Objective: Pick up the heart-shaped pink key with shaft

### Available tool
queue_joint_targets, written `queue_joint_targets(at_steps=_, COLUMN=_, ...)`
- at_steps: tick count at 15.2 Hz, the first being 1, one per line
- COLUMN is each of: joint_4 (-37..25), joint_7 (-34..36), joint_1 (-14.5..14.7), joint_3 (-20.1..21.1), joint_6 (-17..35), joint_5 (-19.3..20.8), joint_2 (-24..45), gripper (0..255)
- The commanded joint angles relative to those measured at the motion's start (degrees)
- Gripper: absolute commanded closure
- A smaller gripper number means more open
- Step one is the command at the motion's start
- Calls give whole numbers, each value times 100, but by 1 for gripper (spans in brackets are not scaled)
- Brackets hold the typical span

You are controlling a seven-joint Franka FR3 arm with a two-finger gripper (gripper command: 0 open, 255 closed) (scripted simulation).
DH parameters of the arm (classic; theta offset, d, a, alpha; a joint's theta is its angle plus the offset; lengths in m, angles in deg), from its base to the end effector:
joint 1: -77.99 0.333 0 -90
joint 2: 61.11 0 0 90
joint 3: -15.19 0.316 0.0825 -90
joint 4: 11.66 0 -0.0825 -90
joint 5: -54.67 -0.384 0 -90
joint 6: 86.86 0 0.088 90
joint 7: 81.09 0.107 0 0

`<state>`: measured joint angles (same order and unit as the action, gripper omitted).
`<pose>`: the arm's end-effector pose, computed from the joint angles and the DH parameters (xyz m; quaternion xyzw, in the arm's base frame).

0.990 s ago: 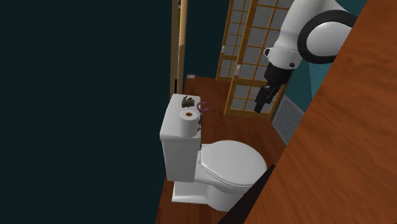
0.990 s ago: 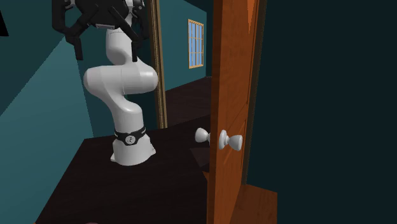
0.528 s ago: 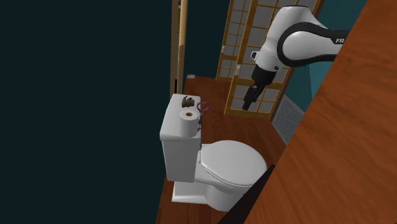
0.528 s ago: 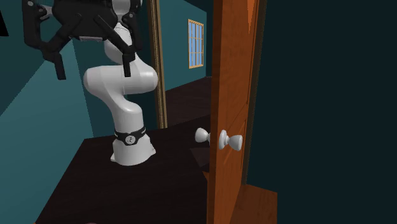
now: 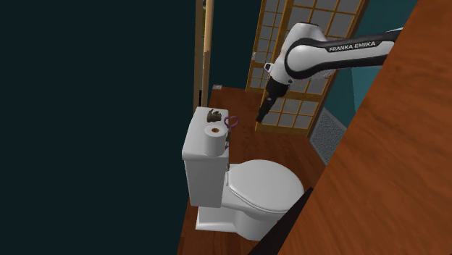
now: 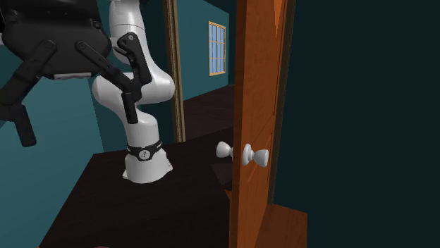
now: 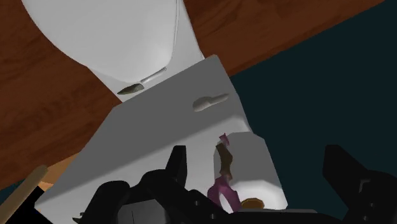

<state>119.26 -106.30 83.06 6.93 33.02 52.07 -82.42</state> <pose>0.4569 -0.0283 0.5149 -0.9781 -0.1832 -0.0961 0.0242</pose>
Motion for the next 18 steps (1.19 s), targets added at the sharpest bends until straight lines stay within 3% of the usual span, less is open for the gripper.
queue_joint_targets(at_steps=1, joint_4=-332, joint_7=-401, joint_1=106, joint_3=-141, joint_6=233, joint_5=-201, joint_2=502, gripper=0)
queue_joint_targets(at_steps=7, joint_4=-1278, joint_7=-1543, joint_1=301, joint_3=-378, joint_6=605, joint_5=-949, joint_2=1747, gripper=0)
queue_joint_targets(at_steps=16, joint_4=-899, joint_7=-1716, joint_1=306, joint_3=-373, joint_6=1152, joint_5=-1096, joint_2=1936, gripper=0)
queue_joint_targets(at_steps=17, joint_4=-911, joint_7=-1719, joint_1=305, joint_3=-375, joint_6=1145, joint_5=-1098, joint_2=1941, gripper=255)
queue_joint_targets(at_steps=18, joint_4=-906, joint_7=-1719, joint_1=305, joint_3=-375, joint_6=1147, joint_5=-1097, joint_2=1938, gripper=255)
